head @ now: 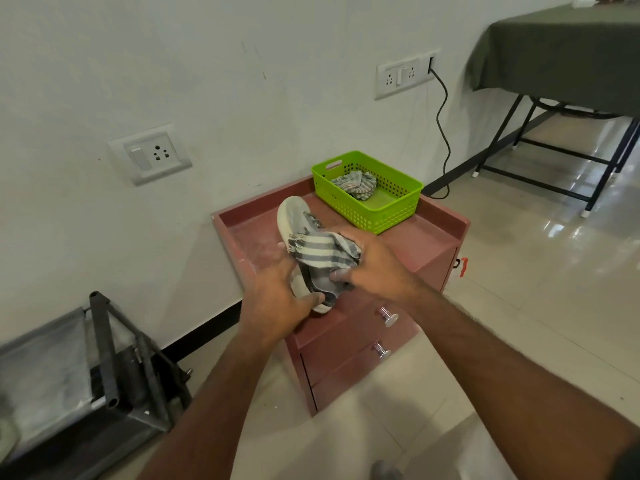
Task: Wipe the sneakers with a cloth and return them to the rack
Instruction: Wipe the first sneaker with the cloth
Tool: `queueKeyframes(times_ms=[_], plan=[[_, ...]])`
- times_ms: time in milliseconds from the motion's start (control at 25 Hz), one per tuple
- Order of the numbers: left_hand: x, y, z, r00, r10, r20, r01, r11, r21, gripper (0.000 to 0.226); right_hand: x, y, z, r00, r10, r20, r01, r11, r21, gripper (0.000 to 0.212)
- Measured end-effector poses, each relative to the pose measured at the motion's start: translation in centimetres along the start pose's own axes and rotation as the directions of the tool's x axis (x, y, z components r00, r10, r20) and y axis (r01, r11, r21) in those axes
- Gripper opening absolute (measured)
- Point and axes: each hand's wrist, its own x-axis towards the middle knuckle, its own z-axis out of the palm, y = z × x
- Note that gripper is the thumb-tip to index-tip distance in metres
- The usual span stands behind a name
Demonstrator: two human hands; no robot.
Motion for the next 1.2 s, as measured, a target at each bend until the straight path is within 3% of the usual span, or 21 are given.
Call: queueKeyframes(times_ms=[40,120,240,360,440,560,640,720,800,920,1000,1080,1120,1200], plan=[[0.0,0.2,0.2,0.999,0.018,0.035,-0.021,0.996,0.088,0.079,-0.2,-0.1,-0.4,0.998,0.062,-0.013,-0.059,0.99,0.129,0.068],[0.3,0.4,0.5,0.99,0.092,0.109,-0.103,0.99,0.097,0.079,-0.6,-0.1,-1.5,0.968,0.226,-0.112,-0.166,0.905,0.392,0.06],[0.8,1.0,1.1,0.967,0.167,0.194,-0.193,0.973,0.124,0.069,-1.2,0.3,-3.6,0.837,0.507,-0.206,-0.277,0.717,0.639,0.055],[0.7,2.1,1.6,0.988,0.057,0.142,-0.083,0.98,0.182,0.042,-1.6,0.8,-4.3,0.781,0.624,-0.037,-0.371,0.51,0.776,0.051],[0.7,2.6,1.9,0.995,0.068,0.08,-0.083,0.976,0.204,0.025,-1.4,0.7,-3.8,0.776,0.631,0.016,-0.386,0.454,0.803,0.043],[0.9,3.0,1.8,0.999,0.035,-0.028,-0.03,0.985,0.167,0.039,-1.1,0.7,-2.9,0.777,0.628,-0.047,-0.373,0.518,0.769,0.024],[1.1,3.1,1.7,0.994,0.045,-0.101,-0.022,0.976,0.215,0.036,-1.2,0.8,-2.8,0.76,0.633,-0.146,-0.367,0.604,0.708,0.014],[0.7,3.2,2.2,0.984,0.141,-0.104,-0.116,0.97,0.213,0.029,-1.2,1.1,-3.2,0.722,0.635,-0.274,-0.352,0.678,0.645,0.013],[0.3,3.6,2.8,0.975,0.214,-0.05,-0.196,0.951,0.241,0.04,-1.0,1.4,-3.4,0.677,0.648,-0.349,-0.341,0.696,0.632,0.015],[0.3,4.9,4.0,0.993,0.113,0.03,-0.116,0.899,0.422,0.06,-1.0,1.1,-2.8,0.696,0.63,-0.344,-0.353,0.718,0.6,0.019],[0.6,5.6,4.9,0.994,0.109,-0.018,-0.089,0.888,0.451,0.043,-1.2,1.1,-2.1,0.747,0.609,-0.267,-0.352,0.703,0.619,0.019],[0.8,6.1,5.1,0.988,0.068,-0.142,-0.016,0.94,0.342,0.026,-1.5,0.7,-1.9,0.782,0.572,-0.248,-0.322,0.711,0.625,0.017],[1.2,6.1,4.9,0.976,0.001,-0.22,0.05,0.972,0.228,0.026,-1.5,0.8,-2.1,0.785,0.53,-0.321,-0.311,0.785,0.536,0.017],[2.3,5.7,3.9,0.936,-0.126,-0.329,0.129,0.992,-0.013,0.026,-1.8,1.0,-3.0,0.799,0.293,-0.526,-0.266,0.955,0.127,0.028]])
